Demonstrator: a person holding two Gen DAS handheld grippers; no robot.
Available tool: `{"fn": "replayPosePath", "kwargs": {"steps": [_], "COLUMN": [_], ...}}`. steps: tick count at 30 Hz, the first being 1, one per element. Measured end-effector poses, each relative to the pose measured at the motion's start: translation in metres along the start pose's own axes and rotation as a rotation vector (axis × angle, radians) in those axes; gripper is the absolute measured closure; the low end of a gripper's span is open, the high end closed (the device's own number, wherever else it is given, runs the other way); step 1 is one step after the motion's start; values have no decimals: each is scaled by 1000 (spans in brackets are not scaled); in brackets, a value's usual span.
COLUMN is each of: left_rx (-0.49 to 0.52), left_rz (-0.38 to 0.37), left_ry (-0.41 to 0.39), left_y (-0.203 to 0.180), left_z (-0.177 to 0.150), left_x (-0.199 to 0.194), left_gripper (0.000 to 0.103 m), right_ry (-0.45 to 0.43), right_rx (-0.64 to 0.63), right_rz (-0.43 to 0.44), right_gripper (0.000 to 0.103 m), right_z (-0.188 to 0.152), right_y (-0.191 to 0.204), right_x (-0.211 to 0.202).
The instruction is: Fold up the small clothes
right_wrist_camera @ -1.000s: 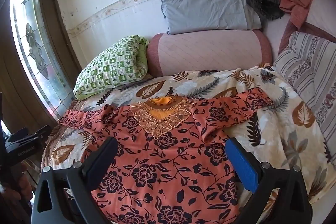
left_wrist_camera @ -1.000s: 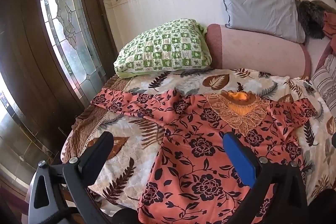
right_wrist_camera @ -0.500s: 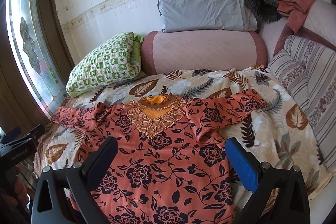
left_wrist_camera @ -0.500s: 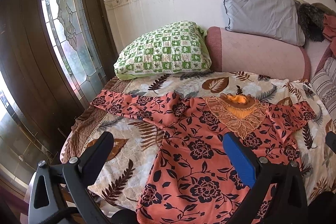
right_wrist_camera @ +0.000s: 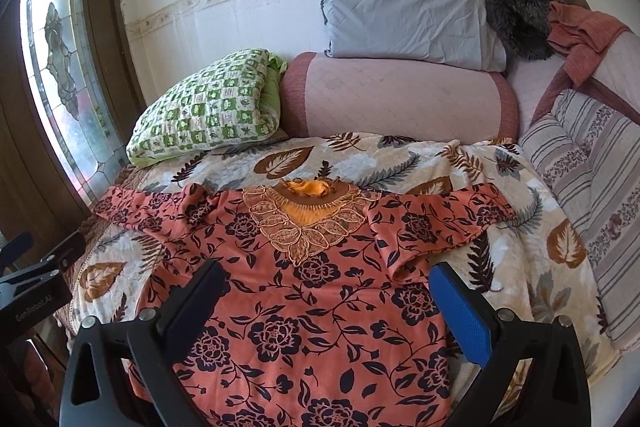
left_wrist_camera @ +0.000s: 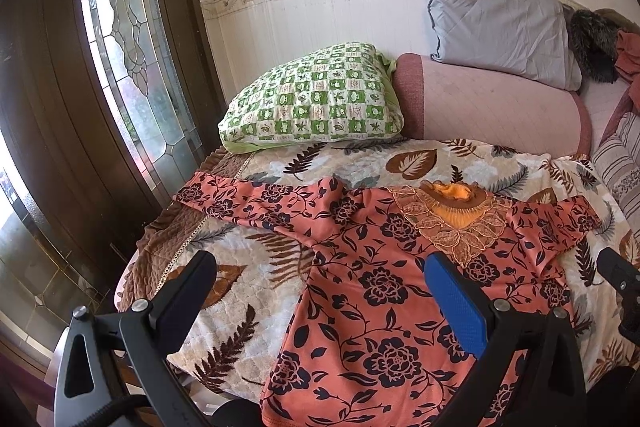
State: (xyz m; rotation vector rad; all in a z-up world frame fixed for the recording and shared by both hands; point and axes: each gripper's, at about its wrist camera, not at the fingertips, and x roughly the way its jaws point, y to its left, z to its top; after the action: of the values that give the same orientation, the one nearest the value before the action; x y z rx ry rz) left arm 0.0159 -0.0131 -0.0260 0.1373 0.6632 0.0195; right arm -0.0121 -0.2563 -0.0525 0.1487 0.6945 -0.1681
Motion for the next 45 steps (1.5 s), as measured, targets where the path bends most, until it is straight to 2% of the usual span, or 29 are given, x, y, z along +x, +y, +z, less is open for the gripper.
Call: {"fn": "replayPosePath", "kwargs": {"steps": [33,45], "left_rx": [37,51], "left_rz": [-17,-19], "left_ry": [25,54], "left_y": [-18,-27], "left_z": [-3,0], "left_x": [15,38], "left_gripper": [0,0], "right_ry": [45,74], "right_rx": [8,6], "right_rz": [-13,-25], "right_gripper": [0,0], "right_z": [-5,-4], "right_y": [-6,-10], "right_x": [23,42]}}
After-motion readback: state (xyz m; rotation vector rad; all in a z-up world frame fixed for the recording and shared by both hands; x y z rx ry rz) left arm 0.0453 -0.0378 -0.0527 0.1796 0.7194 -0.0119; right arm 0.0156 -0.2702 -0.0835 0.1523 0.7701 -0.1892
